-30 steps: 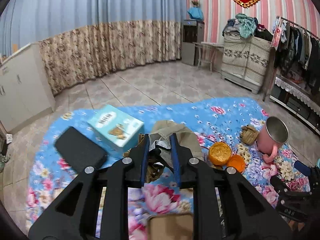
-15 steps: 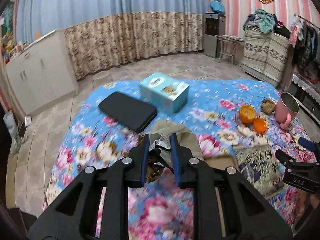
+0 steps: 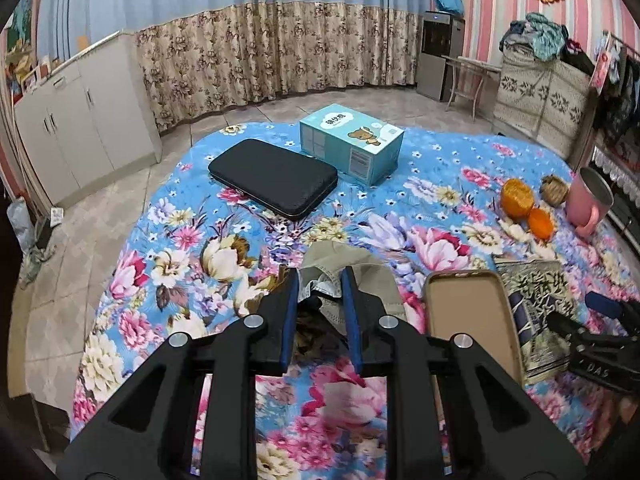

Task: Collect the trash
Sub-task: 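Grasp the printed snack bag with the right tool while the left tool holds the cloth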

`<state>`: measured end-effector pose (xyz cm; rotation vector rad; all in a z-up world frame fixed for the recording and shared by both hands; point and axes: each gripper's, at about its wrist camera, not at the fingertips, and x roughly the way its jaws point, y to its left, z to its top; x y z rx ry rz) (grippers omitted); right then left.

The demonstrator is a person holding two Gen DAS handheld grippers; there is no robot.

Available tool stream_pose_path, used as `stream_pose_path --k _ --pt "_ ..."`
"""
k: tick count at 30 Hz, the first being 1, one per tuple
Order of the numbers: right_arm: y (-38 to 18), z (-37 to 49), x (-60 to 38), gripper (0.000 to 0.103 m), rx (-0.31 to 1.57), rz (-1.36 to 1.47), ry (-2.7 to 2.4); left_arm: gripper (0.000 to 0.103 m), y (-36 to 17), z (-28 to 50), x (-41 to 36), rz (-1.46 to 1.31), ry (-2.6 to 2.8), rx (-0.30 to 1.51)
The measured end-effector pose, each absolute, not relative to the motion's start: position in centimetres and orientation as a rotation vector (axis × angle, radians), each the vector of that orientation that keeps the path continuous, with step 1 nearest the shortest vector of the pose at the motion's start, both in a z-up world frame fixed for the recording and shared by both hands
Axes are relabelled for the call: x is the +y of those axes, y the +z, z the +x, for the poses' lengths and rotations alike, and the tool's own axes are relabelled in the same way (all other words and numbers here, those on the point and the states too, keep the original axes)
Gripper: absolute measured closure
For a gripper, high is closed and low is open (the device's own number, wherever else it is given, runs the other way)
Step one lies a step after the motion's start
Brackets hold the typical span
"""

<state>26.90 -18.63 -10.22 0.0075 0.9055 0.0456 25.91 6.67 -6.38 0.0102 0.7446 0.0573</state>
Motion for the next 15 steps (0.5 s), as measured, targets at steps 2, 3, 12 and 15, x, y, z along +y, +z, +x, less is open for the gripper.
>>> stream_pose_path --k 2,3,12,15 --pt "-10.1 26.8 -18.2 0.047 0.901 0.005 0.072 0.083 -6.3 25.9 6.9 0.002 0.053 0.745" --pt "-10.1 26.8 -18.1 0.051 0.899 0.005 0.084 0.083 -6.3 25.9 6.9 -0.002 0.052 0.746" --pt "-9.0 26.1 -18.2 0.095 0.868 -0.021 0.079 0.083 -5.6 25.6 6.4 0.019 0.051 0.725" --pt "-8.4 25.6 -18.7 0.097 0.851 0.000 0.081 0.083 -4.7 25.1 6.4 -0.003 0.048 0.709"
